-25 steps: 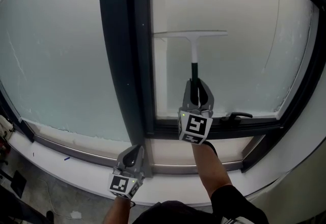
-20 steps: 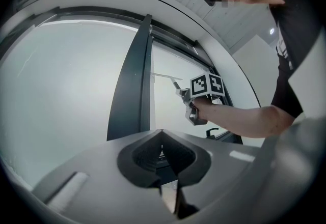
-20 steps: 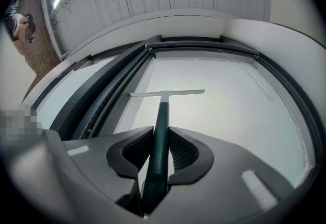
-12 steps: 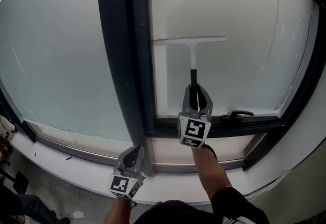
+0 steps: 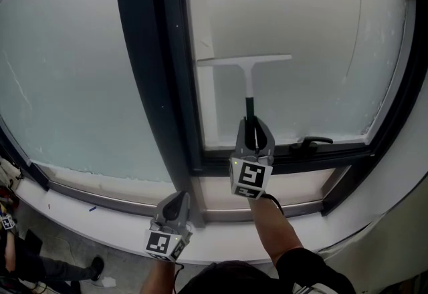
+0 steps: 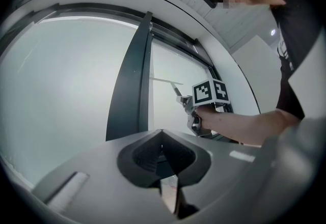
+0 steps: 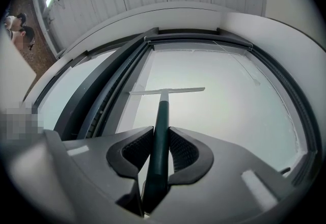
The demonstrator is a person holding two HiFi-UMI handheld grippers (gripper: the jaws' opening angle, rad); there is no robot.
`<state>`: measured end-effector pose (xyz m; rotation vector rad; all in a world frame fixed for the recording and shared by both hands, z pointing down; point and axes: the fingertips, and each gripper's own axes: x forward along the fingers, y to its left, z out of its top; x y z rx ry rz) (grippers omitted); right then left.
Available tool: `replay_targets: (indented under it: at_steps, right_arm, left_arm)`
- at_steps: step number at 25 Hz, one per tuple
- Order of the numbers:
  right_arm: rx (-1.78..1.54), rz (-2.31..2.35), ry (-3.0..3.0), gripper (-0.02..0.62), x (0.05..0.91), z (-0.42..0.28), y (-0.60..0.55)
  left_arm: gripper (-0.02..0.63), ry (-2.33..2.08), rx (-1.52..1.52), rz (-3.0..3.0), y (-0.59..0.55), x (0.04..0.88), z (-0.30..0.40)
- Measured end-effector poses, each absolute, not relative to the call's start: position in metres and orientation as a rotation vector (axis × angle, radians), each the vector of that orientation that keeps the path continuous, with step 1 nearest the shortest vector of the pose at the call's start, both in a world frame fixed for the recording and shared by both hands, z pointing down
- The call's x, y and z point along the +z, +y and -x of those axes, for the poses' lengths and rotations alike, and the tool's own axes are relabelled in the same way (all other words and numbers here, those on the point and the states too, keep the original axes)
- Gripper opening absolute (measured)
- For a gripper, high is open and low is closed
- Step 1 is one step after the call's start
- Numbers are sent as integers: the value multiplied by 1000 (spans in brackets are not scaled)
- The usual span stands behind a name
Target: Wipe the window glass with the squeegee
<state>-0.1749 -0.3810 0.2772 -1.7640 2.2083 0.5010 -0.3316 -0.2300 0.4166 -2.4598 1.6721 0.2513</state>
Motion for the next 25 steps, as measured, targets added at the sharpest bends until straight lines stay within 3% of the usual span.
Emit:
replay_targets:
  at_steps: [25]
  right_arm:
    - [400, 1862, 2254, 95, 335, 175, -370]
  left_arm:
    - [-2, 1611, 243, 2605, -238, 440, 327]
